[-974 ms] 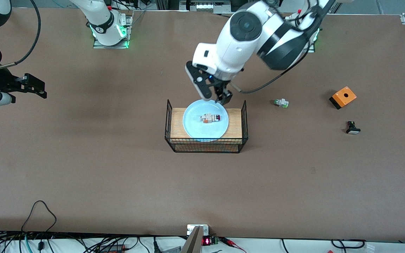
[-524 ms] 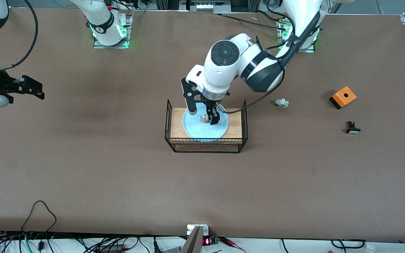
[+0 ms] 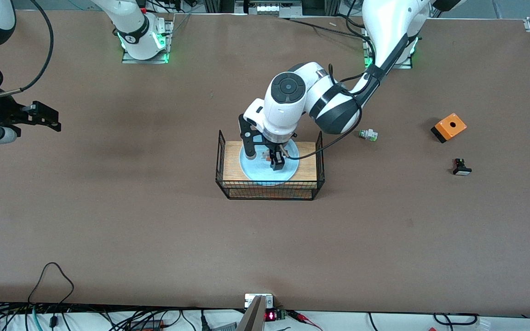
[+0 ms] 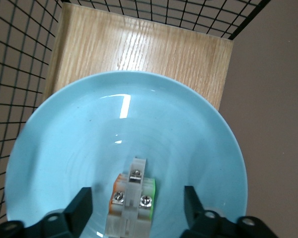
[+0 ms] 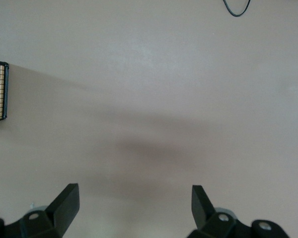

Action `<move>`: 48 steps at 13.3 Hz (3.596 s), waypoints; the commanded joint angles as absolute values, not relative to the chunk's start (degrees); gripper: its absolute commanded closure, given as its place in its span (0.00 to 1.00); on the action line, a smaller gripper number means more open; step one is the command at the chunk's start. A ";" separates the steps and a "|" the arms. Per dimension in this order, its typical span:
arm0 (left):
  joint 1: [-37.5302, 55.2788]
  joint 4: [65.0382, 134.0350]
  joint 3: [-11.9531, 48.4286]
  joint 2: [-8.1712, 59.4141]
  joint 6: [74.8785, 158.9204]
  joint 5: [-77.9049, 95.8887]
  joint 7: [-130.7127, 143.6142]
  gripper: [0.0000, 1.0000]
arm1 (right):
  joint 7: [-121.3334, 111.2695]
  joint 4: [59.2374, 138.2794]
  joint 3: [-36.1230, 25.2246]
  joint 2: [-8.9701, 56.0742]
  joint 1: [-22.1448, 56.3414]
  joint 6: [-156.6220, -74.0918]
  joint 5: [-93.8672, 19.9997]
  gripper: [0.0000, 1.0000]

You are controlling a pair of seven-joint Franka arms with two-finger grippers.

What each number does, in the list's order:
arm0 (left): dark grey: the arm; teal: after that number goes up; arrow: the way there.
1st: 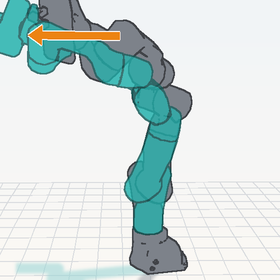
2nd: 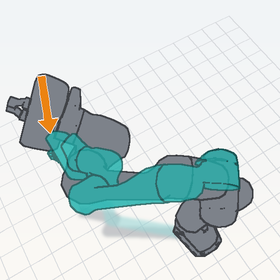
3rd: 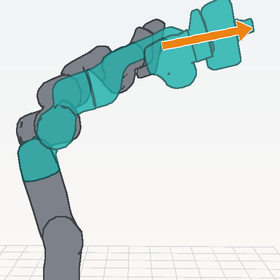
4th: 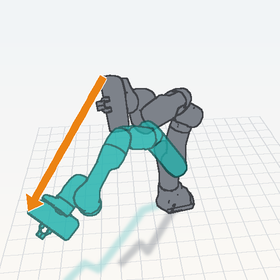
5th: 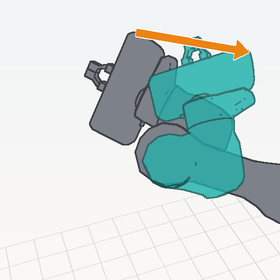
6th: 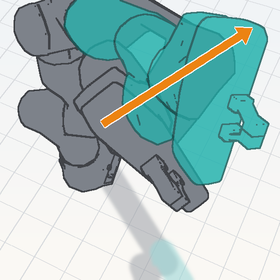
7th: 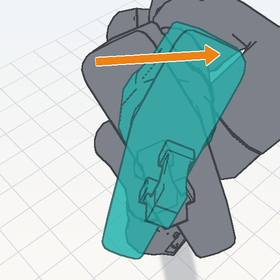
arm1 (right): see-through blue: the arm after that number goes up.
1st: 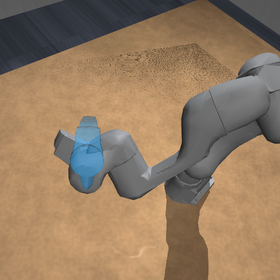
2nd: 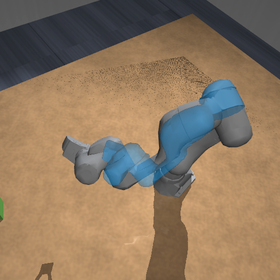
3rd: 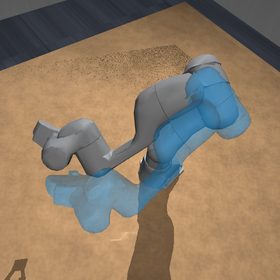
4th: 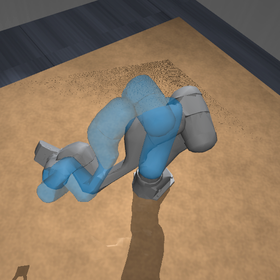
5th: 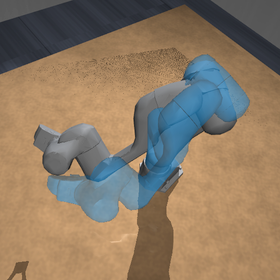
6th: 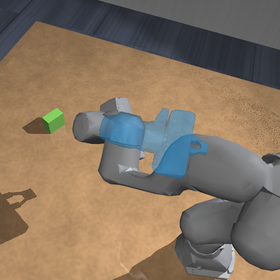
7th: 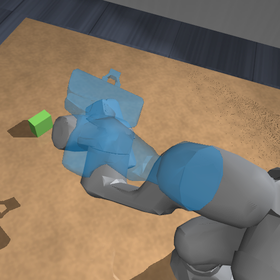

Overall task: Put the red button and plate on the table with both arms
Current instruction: 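Lower the left gripper and grasp the red button, then lift the button with the left gripper while the right gripper moves out, then lower the button with the left gripper while the right gripper nears the plate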

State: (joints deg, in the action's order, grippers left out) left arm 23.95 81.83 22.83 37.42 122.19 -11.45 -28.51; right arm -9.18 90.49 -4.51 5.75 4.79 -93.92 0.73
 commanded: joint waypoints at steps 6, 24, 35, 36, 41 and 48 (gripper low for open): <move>24.52 79.19 23.72 33.94 117.36 -11.00 -28.04 0.82 | -6.87 91.67 -4.13 5.71 6.59 -93.78 0.00 0.00; -8.42 81.30 23.12 33.91 96.75 -11.24 -6.33 0.82 | 52.51 91.49 -4.40 7.73 24.07 -99.30 -9.49 0.00; -18.46 96.15 22.06 41.84 127.18 -17.58 -6.33 0.81 | 82.79 84.74 -5.45 17.31 37.78 -106.70 -5.72 0.00; -18.46 96.15 21.97 42.01 127.26 -17.58 -6.33 0.80 | 82.79 83.68 -5.97 18.18 38.75 -106.70 -5.02 0.00; -18.11 95.54 22.15 40.97 124.38 -17.58 -5.28 0.00 | 95.16 83.67 -6.59 21.44 43.76 -113.72 -5.18 0.00; -17.93 88.33 28.20 27.18 100.49 -16.88 0.95 0.00 | 97.56 84.81 -12.21 25.93 52.99 -117.51 -4.39 0.00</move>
State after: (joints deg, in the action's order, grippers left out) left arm -17.95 88.23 25.88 32.10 105.40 -16.11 -2.46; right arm 96.29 85.27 -10.22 24.87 50.81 -117.36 -5.50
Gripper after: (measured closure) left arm 0.000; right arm 0.000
